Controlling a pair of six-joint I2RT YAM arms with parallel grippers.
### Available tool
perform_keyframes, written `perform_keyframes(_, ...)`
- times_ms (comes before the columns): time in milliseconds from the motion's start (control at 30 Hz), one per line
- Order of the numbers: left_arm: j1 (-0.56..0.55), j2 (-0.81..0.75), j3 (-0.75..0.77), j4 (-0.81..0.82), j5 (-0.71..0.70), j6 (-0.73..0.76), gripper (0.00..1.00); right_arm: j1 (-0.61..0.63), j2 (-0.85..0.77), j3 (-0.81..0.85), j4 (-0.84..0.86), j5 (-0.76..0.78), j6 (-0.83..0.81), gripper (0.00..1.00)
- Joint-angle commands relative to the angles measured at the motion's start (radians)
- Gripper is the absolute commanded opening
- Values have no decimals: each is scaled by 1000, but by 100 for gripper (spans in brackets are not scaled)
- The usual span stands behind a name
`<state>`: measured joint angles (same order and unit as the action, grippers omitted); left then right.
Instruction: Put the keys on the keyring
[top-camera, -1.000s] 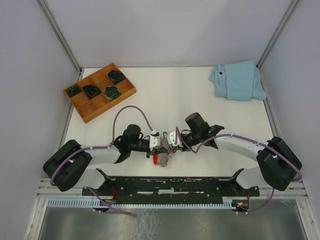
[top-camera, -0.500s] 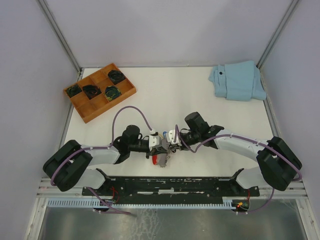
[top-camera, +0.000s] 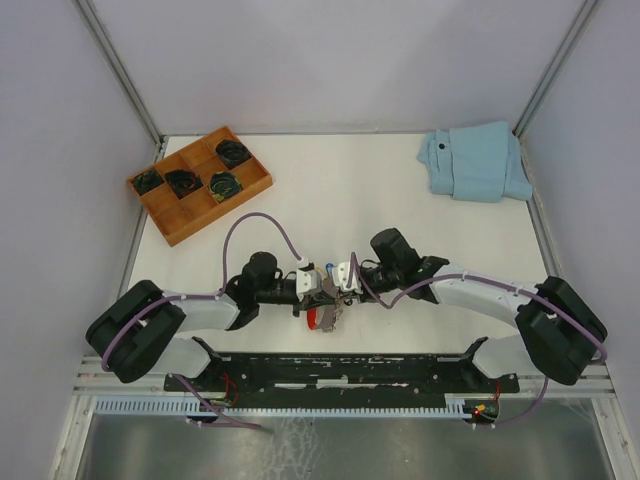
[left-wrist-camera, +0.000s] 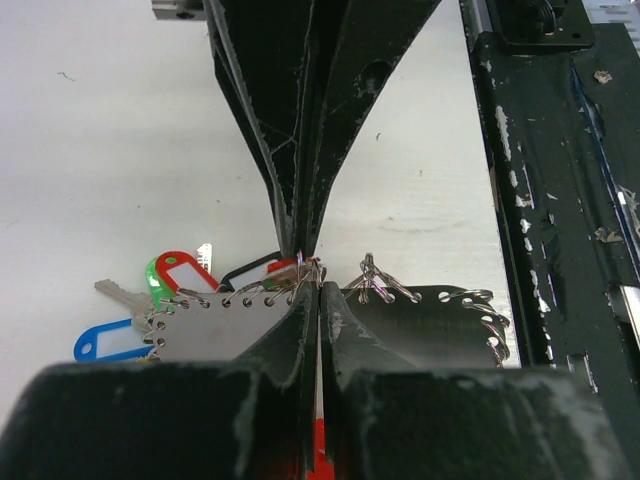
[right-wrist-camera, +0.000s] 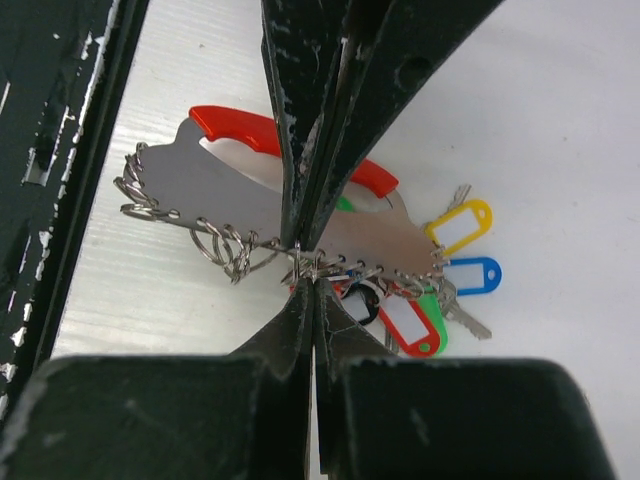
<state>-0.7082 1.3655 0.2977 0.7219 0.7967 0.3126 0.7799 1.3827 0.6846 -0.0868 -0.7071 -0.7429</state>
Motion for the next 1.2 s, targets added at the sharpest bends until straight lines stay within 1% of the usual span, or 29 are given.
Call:
perform_keyframes(0, 3, -13, 8, 62, -13, -8, 3, -5, -92, -28, 37, 88, 43, 1)
perform_keyframes(67, 3, -11, 11, 53, -11, -3, 3, -4, -115, -9, -20, 143, 120, 1)
perform_keyframes(133, 4, -7, 15, 46, -10, 0, 3, 3, -128, 27, -72, 281, 312, 1)
perform_keyframes(167, 3, -5, 16, 45, -10, 1, 3, 6, -131, 47, -119, 340, 373, 0)
perform_keyframes(233, 3, -3, 17, 39, -10, 3, 3, 31, -150, 63, -182, 431, 434, 0)
perform_keyframes(300, 3, -4, 20, 33, -14, 4, 3, 51, -179, 50, -188, 486, 505, 0)
perform_keyframes(400, 3, -9, 20, 28, -27, 3, 3, 61, -203, 60, -226, 603, 694, 1)
perform_keyframes(467, 3, -12, 18, 28, -36, 4, 3, 62, -193, 99, -306, 677, 823, 0)
perform_keyframes(567, 4, -11, 20, 28, -38, -1, 3, 62, -148, 170, -456, 780, 959, 0)
perform_keyframes(633, 2, -9, 21, 28, -40, -3, 3, 62, -103, 223, -540, 822, 1004, 1)
perform_keyframes(733, 3, -15, 19, 25, -43, 0, 3, 60, -39, 262, -574, 900, 1024, 1)
perform_keyframes(800, 3, -18, 18, 22, -48, 1, 3, 49, 22, 278, -566, 939, 1036, 1)
perform_keyframes(933, 3, -19, 18, 19, -48, 3, 3, 29, 128, 311, -534, 960, 1058, 1)
perform_keyframes(1167, 3, -14, 24, 11, -48, 3, 3, -10, 242, 310, -427, 966, 1067, 1)
